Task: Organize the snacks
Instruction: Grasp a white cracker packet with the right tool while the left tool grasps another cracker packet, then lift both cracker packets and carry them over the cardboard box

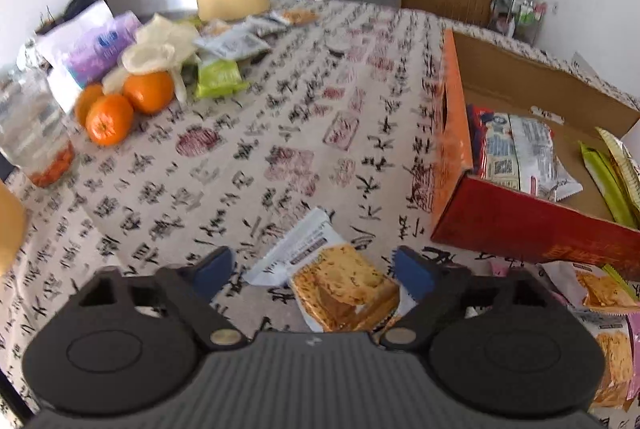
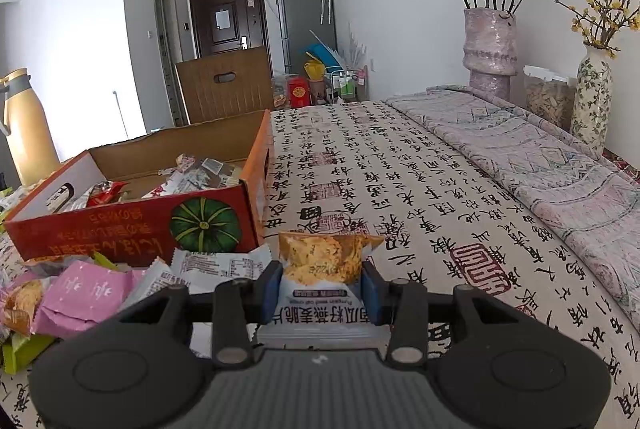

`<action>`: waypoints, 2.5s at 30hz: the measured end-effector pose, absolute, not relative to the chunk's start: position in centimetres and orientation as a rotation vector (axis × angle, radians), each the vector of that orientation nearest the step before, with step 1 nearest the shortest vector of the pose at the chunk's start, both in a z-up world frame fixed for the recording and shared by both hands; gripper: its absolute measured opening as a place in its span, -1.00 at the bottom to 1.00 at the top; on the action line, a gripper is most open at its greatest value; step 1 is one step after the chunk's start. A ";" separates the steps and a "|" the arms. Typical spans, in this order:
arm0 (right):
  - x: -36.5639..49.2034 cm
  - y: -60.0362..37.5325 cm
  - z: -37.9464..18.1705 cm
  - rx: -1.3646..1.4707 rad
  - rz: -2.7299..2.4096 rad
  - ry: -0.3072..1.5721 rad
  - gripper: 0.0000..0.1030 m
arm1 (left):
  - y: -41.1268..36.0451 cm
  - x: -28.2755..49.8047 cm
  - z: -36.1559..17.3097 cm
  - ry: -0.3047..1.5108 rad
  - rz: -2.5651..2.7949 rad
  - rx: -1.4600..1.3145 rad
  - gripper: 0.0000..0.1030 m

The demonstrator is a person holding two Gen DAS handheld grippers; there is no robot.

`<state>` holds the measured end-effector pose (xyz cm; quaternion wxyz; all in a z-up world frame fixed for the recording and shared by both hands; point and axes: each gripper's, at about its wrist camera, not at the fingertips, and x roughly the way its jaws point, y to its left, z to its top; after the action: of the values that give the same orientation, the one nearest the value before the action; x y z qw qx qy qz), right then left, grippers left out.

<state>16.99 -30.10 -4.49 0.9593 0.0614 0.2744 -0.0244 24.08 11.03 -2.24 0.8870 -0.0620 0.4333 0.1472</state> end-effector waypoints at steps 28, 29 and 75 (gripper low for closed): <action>14.7 -28.8 -3.5 0.117 -0.027 0.541 -0.21 | 10.0 22.3 -1.0 0.865 0.288 -0.100 0.63; 14.6 -28.8 -3.5 0.117 -0.024 0.541 -0.21 | 10.0 22.2 -1.1 0.873 0.285 -0.101 0.66; 13.9 -28.3 -2.4 0.123 0.003 0.493 -0.21 | 9.0 19.8 2.5 0.696 0.193 -0.044 0.07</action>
<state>13.91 -28.31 -2.38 0.9679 0.0610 0.2439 0.0014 19.82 9.03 2.51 0.9352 -0.0215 0.3406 0.0946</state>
